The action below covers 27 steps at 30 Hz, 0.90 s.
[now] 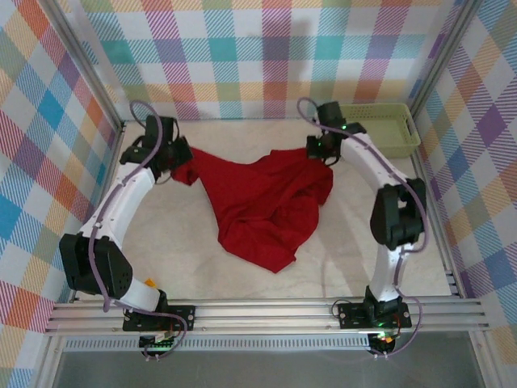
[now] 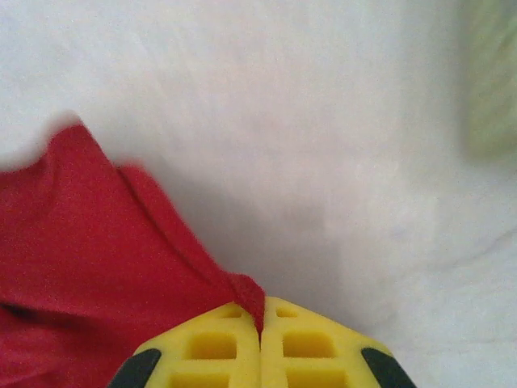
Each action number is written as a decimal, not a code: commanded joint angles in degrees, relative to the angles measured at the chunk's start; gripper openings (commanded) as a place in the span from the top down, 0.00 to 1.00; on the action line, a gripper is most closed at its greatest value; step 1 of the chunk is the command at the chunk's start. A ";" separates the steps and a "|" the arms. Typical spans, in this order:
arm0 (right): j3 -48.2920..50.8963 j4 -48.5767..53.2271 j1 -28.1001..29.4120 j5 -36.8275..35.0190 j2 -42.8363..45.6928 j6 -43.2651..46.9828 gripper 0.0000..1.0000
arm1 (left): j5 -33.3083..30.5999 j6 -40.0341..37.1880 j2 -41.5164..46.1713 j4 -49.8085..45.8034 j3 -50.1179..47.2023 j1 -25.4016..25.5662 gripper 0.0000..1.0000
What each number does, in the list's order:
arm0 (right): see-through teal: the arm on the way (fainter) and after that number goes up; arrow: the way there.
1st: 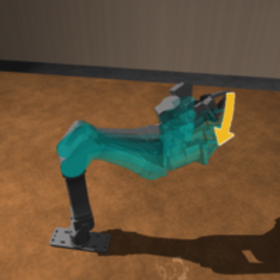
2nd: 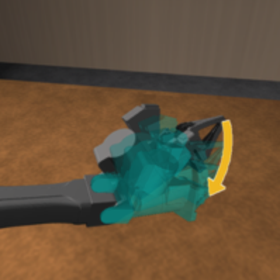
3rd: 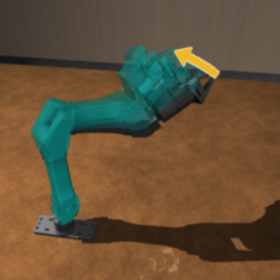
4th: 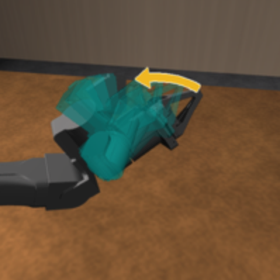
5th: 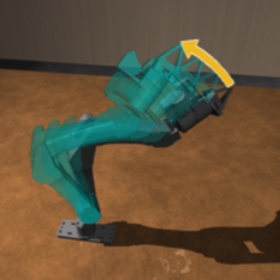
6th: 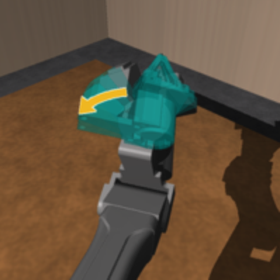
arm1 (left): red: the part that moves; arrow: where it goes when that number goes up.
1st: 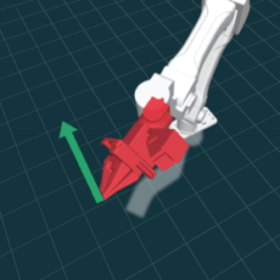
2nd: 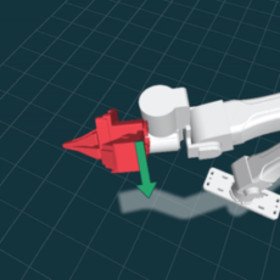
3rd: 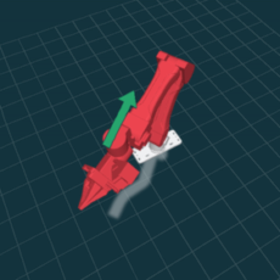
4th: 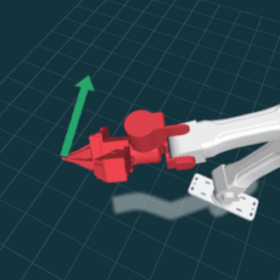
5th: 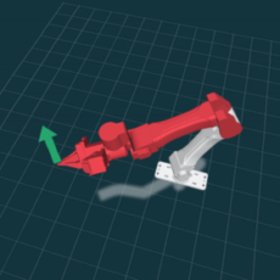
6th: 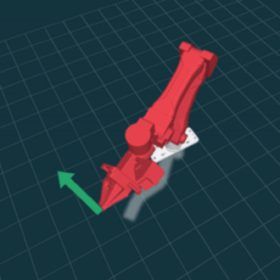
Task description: Fold the inside-out t-shirt
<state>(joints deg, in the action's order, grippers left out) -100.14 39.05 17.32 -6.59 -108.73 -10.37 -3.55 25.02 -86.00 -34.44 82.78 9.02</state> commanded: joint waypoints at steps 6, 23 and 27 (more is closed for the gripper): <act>10.95 0.53 3.16 -5.00 22.58 1.44 0.99 | 1.90 0.54 11.24 3.70 -3.02 -0.63 1.00; 47.22 0.71 8.94 -6.94 34.85 -14.48 0.37 | 1.56 4.61 18.19 2.71 -42.77 -0.25 0.40; 44.95 -0.68 3.64 -4.31 34.05 -14.07 0.35 | -3.24 4.87 21.57 2.00 -39.24 -0.61 0.21</act>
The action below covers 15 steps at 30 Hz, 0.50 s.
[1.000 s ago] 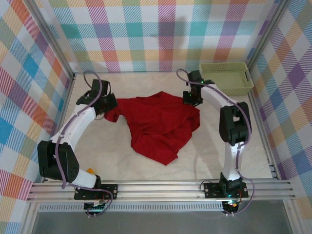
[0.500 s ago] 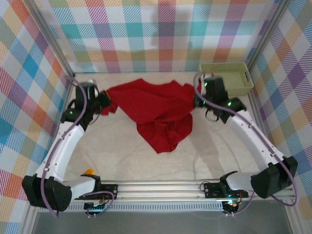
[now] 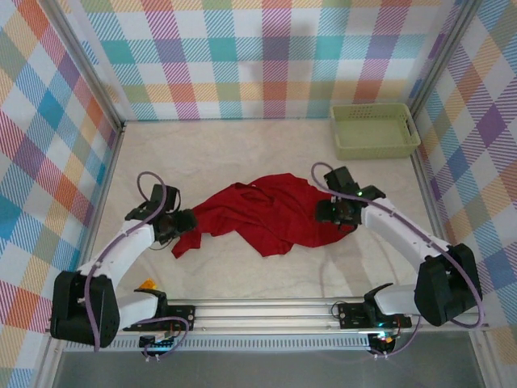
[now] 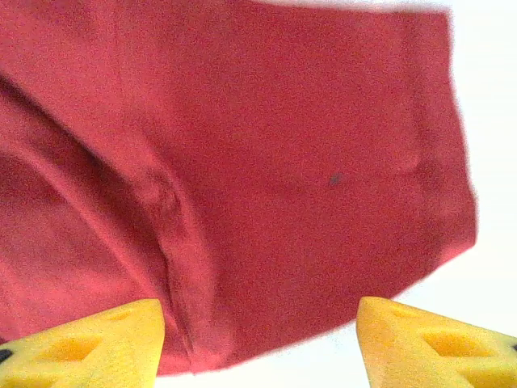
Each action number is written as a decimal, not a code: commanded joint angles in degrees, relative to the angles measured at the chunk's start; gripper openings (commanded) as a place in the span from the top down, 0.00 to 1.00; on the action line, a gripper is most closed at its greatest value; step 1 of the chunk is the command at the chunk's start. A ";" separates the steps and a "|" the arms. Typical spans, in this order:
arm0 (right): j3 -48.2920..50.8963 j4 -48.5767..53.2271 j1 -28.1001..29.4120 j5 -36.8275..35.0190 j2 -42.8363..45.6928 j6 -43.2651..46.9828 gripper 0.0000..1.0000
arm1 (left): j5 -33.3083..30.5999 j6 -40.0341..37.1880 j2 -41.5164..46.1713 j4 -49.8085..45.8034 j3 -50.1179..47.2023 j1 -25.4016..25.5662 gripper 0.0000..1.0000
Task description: Fold the inside-out t-shirt
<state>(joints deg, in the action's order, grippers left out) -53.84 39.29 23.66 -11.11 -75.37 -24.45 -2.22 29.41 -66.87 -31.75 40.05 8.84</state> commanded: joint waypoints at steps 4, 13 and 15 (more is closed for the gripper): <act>-2.04 -3.23 -4.61 1.80 -2.76 -0.29 0.36 | -3.11 0.54 -1.41 -0.12 7.28 -1.39 0.18; -1.01 -5.15 -11.93 3.36 -10.70 -3.50 0.42 | 3.04 1.46 -14.52 1.52 10.36 -2.02 0.25; -0.75 -5.72 -12.18 3.76 -11.69 -3.41 0.42 | 4.53 1.62 -15.60 2.49 9.59 -2.02 0.27</act>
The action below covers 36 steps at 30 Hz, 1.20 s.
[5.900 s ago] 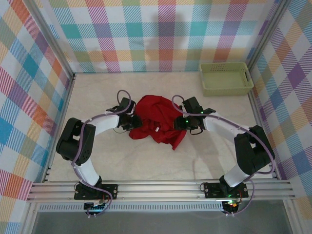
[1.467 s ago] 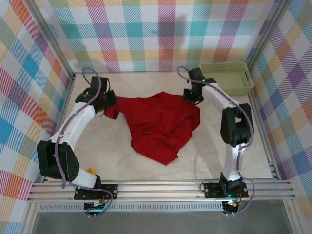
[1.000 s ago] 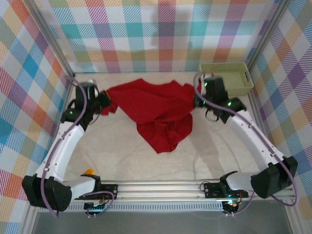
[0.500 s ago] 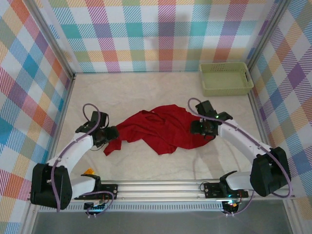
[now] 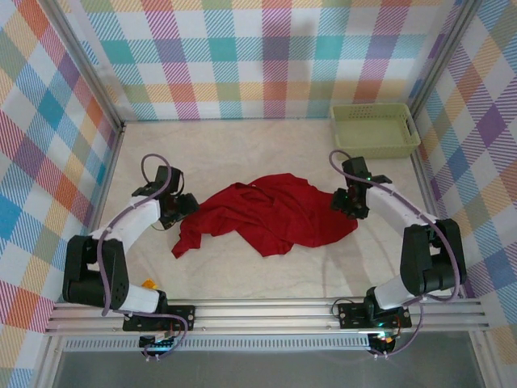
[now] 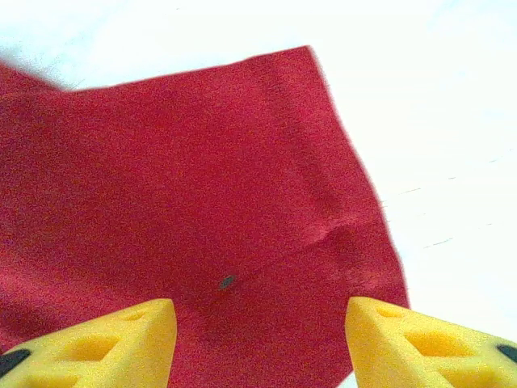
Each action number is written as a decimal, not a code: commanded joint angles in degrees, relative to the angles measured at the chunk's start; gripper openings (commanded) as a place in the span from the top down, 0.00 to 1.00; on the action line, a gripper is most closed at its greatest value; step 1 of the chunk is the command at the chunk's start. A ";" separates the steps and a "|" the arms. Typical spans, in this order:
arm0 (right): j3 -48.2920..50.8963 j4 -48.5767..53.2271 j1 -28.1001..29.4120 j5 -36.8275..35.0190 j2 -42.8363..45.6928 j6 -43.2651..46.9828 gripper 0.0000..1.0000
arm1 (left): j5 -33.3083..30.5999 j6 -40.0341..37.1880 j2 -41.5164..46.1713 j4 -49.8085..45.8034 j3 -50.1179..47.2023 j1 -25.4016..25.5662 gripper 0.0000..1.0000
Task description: Fold the inside-out t-shirt
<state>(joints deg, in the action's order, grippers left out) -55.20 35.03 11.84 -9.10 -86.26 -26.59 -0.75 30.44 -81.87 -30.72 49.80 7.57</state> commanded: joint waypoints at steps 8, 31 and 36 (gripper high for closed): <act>0.59 -1.52 -1.84 -1.40 -5.87 -3.14 0.44 | 5.01 0.50 -4.10 2.73 -2.21 -0.78 0.36; -0.61 -0.93 -3.95 -6.14 -8.29 -4.00 1.00 | -8.04 3.00 11.13 -2.06 -7.16 -0.90 0.23; -0.96 0.91 -6.98 -11.73 1.58 -3.63 1.00 | -7.45 4.44 13.27 -4.26 -8.94 -1.11 0.24</act>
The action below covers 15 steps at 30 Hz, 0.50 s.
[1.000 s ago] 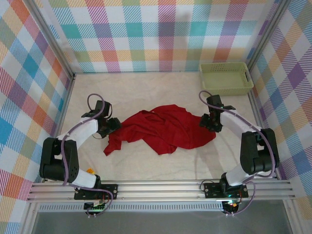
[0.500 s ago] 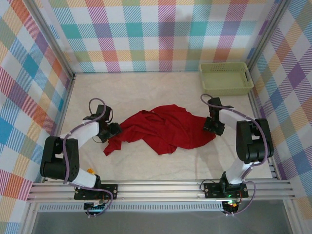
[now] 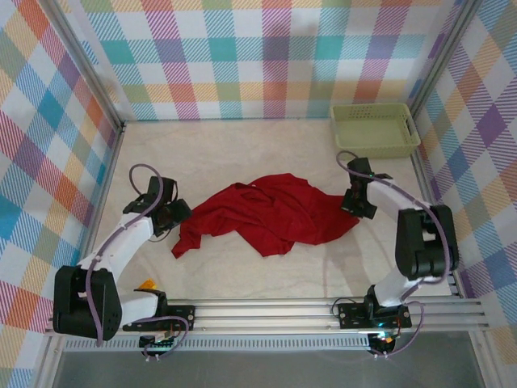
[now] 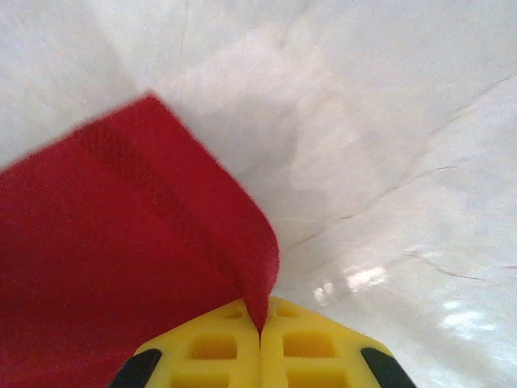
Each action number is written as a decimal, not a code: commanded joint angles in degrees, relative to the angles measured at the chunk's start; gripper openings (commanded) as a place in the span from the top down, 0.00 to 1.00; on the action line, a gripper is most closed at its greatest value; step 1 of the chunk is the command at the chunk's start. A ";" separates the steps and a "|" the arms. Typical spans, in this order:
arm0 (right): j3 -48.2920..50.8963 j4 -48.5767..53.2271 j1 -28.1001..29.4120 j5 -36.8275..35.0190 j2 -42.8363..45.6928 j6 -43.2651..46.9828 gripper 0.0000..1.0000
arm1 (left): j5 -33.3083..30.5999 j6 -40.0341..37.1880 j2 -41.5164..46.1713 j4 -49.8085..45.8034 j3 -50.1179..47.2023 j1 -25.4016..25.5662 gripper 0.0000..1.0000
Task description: Fold the inside-out t-shirt
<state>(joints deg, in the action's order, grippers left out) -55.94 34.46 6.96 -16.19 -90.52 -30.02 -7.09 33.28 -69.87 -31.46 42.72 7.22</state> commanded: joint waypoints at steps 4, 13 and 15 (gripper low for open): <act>0.04 1.64 -5.15 -3.57 11.49 0.00 1.00 | 3.00 3.11 0.85 -3.88 -4.10 -0.78 0.30; 0.99 0.94 -6.07 -0.57 10.91 -0.21 1.00 | 11.82 4.65 -1.94 2.55 -8.90 -0.54 0.47; 1.01 0.61 -6.04 -0.27 10.73 -0.13 1.00 | 12.33 4.72 -2.99 3.24 -8.97 -0.40 0.50</act>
<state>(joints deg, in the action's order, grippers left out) -55.83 34.76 1.08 -17.50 -79.05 -30.02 2.09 37.21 -71.81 -30.70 34.22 7.07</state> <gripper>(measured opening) 0.064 0.510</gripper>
